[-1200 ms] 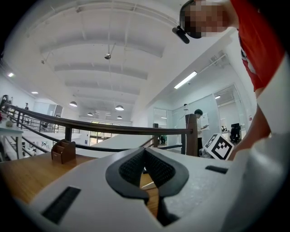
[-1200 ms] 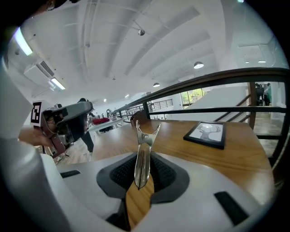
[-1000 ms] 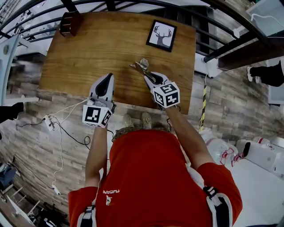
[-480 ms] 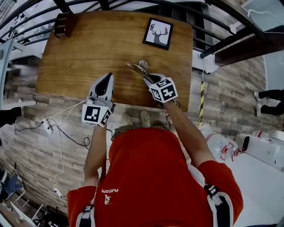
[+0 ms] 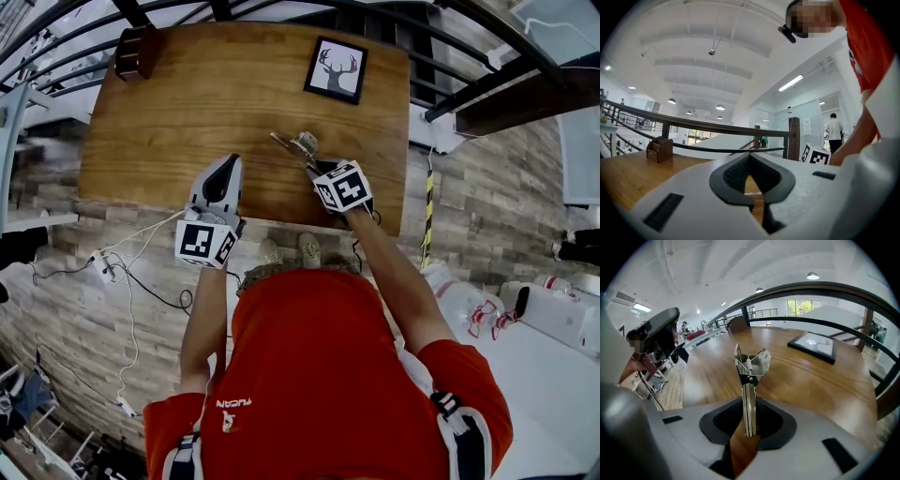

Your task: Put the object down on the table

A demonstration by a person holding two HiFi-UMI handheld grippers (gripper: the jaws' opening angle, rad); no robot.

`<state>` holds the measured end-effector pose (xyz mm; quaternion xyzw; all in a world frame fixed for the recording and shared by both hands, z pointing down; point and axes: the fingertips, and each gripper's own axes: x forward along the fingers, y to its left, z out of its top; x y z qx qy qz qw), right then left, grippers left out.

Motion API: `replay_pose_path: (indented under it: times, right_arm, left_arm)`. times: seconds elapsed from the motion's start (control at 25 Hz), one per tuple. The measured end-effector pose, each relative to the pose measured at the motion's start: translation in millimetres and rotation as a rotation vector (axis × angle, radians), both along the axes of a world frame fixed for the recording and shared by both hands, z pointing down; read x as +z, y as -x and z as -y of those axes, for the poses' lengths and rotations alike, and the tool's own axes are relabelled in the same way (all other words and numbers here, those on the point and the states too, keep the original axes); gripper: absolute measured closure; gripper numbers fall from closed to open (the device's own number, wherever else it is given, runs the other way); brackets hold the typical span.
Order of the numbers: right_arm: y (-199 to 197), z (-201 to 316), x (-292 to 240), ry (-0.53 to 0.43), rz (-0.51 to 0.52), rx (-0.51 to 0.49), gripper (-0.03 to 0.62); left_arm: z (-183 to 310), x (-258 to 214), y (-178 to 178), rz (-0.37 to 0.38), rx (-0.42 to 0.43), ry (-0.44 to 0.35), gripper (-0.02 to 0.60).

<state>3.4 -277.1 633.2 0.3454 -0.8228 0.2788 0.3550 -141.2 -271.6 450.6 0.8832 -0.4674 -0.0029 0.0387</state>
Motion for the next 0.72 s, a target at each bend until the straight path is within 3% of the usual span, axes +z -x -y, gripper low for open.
replay_pose_path:
  times: [0.44,0.72]
  right_arm:
    - [-8.1,1.8,0.4,0.002,0.013,0.026,0.461]
    - [-15.8,5.5,-13.6,-0.065,0.062,0.059,0.459]
  left_arm:
    - [-2.4,2.4,-4.7,0.010,0.012,0.006,0.572]
    - [-3.0,1.5,-7.0,0.014,0.019,0.006,0.572]
